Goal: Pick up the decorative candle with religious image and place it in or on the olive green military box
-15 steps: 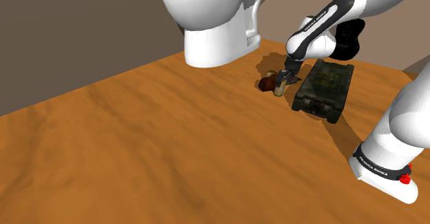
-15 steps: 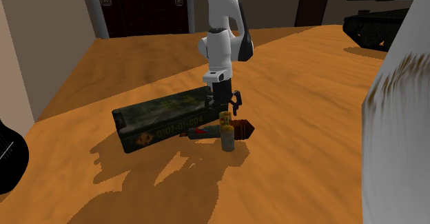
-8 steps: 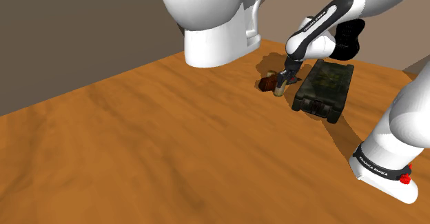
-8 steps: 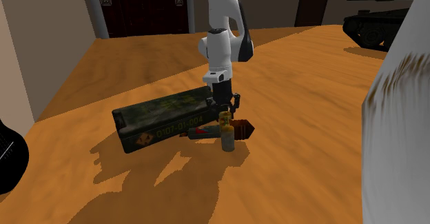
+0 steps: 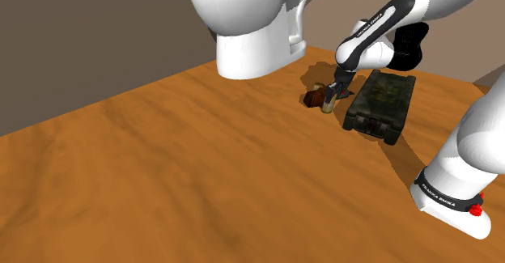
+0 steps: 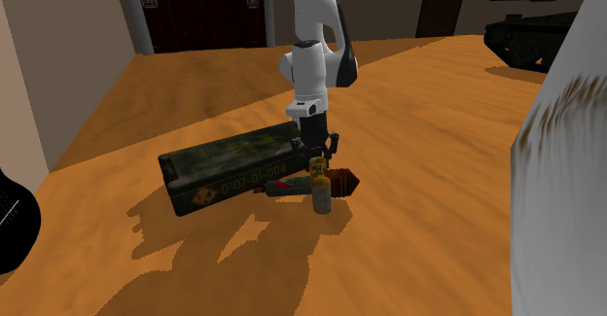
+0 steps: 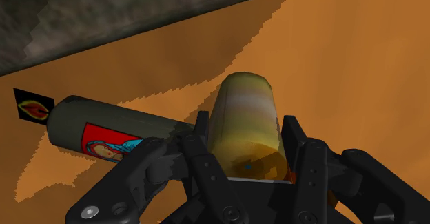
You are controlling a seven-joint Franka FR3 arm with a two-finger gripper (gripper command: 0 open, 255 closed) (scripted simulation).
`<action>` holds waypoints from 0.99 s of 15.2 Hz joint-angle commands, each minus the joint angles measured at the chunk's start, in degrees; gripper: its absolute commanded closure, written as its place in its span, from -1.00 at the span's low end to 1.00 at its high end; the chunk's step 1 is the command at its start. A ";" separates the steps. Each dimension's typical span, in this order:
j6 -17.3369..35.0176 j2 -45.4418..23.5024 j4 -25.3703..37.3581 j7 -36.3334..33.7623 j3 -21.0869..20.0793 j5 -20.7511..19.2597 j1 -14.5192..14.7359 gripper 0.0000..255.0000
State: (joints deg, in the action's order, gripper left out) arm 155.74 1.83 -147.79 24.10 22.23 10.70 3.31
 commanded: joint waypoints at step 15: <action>-11.80 9.82 2.94 -7.27 -1.22 -8.94 -2.09 1.00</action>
State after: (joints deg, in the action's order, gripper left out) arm 144.92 11.10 -145.35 17.03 21.05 2.12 1.38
